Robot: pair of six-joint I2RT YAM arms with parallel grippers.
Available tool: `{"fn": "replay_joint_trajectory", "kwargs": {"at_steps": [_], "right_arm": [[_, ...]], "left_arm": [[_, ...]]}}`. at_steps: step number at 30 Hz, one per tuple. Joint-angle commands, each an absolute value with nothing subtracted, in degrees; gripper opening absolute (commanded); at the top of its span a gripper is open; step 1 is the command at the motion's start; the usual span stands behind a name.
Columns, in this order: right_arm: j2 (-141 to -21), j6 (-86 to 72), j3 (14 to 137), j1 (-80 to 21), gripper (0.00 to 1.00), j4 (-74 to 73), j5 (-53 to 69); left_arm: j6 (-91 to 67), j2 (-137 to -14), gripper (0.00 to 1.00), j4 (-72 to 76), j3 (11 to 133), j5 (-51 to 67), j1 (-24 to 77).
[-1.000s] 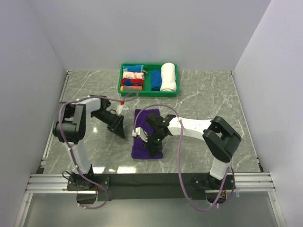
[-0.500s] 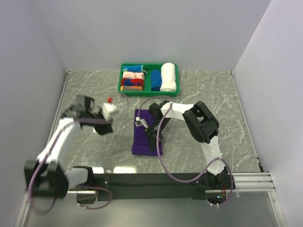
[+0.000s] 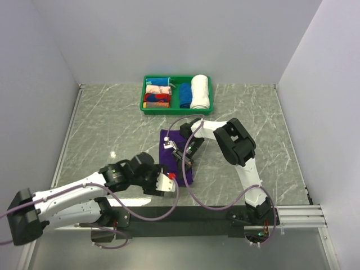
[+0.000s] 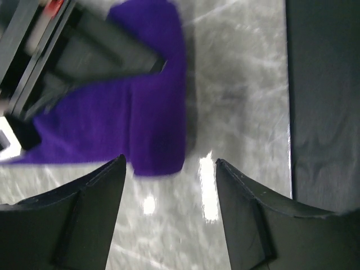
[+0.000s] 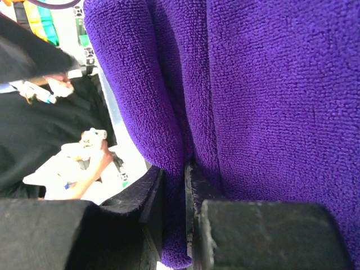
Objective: Roll the towels
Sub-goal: Roll the towel
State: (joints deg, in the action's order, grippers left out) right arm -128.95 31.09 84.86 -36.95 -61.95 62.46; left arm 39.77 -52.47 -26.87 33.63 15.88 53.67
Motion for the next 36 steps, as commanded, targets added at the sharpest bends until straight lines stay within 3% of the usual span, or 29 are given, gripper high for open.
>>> {"fn": "replay_joint_trajectory", "kwargs": {"at_steps": [1, 11, 14, 17, 21, 24, 29, 36], "right_arm": [[-130.9, 30.3, 86.1, -36.3, 0.0, -58.4, 59.0], [-132.9, 28.6, 87.3, -36.1, 0.0, -58.9, 58.9], [-132.8, 28.1, 87.2, -36.0, 0.0, -58.5, 59.0], [-132.3, 27.3, 86.8, -35.9, 0.0, -58.4, 59.5], [-128.1, 21.0, 84.7, -35.7, 0.22, -53.5, 55.5], [-128.2, 18.1, 85.3, -36.0, 0.26, -49.6, 52.0], [-131.8, 17.0, 88.2, -38.0, 0.21, -50.1, 51.9], [-132.3, 10.4, 87.8, -43.3, 0.19, -41.1, 50.6]], "left_arm": [[36.9, -56.8, 0.69, -17.8, 33.5, 8.0, 59.8], [37.8, -69.6, 0.64, -6.7, 31.8, 0.2, 64.5], [38.2, -72.3, 0.49, -7.2, 31.0, 0.2, 64.5], [38.6, -74.2, 0.28, -11.0, 31.0, 3.1, 64.5], [38.0, -76.5, 0.13, -20.2, 33.6, 8.6, 64.2], [37.5, -77.3, 0.06, -25.2, 35.1, 13.5, 63.3], [38.0, -76.8, 0.01, -32.8, 36.4, 17.0, 62.7], [37.4, -73.2, 0.01, -41.7, 36.0, 15.5, 62.0]]}}
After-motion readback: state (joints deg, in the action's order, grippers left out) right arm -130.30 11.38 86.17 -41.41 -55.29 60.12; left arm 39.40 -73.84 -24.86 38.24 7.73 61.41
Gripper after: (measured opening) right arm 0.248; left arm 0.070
